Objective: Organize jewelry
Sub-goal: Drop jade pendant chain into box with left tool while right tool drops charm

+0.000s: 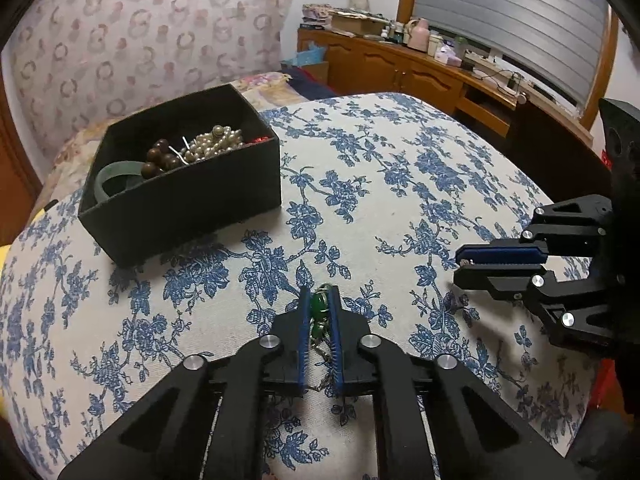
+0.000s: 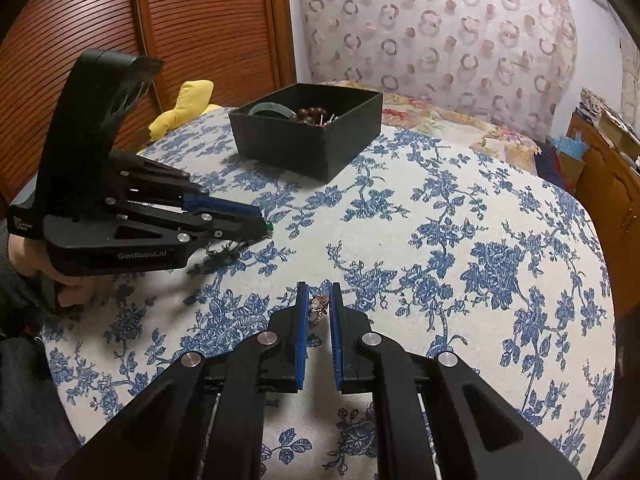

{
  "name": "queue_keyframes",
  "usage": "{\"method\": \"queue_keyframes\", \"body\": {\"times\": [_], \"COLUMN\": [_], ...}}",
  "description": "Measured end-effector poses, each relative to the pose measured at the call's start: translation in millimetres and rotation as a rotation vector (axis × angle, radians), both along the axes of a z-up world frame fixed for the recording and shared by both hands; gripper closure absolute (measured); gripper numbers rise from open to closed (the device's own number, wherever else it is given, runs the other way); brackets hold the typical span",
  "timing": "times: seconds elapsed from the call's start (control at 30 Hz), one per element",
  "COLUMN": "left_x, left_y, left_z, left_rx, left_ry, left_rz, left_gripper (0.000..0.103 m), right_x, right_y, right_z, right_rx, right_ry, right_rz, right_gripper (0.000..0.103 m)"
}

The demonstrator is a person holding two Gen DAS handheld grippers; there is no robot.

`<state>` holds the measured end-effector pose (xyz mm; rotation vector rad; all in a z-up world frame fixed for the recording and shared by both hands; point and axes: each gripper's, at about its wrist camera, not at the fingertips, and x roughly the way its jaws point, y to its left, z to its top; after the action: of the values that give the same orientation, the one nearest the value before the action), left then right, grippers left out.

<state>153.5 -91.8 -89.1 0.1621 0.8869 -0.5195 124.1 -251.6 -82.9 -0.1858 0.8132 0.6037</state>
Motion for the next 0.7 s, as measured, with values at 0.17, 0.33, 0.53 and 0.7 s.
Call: {"method": "queue_keyframes", "body": {"times": [0.17,0.33,0.53,0.7], "left_x": [0,4,14,29], "left_y": [9,22,34,45], "left_z": [16,43,70,92], "left_rx": [-0.036,-0.080,-0.103,-0.118], "left_ry": [-0.028,-0.082,-0.144,-0.194], "left_rz": [0.022,0.051,0.082,0.116], "left_gripper": [0.097,0.097,0.097,0.097], "right_x": [6,16,34,53], "right_y": [3,11,22,31], "right_z": [11,31,56,68], "right_rx": [0.006,0.021,0.043,0.058], "right_ry": [-0.023,-0.069,-0.125,-0.155], "right_rz": [0.004,0.018,0.035,0.040], "right_gripper": [0.091,0.091,0.091,0.091]}}
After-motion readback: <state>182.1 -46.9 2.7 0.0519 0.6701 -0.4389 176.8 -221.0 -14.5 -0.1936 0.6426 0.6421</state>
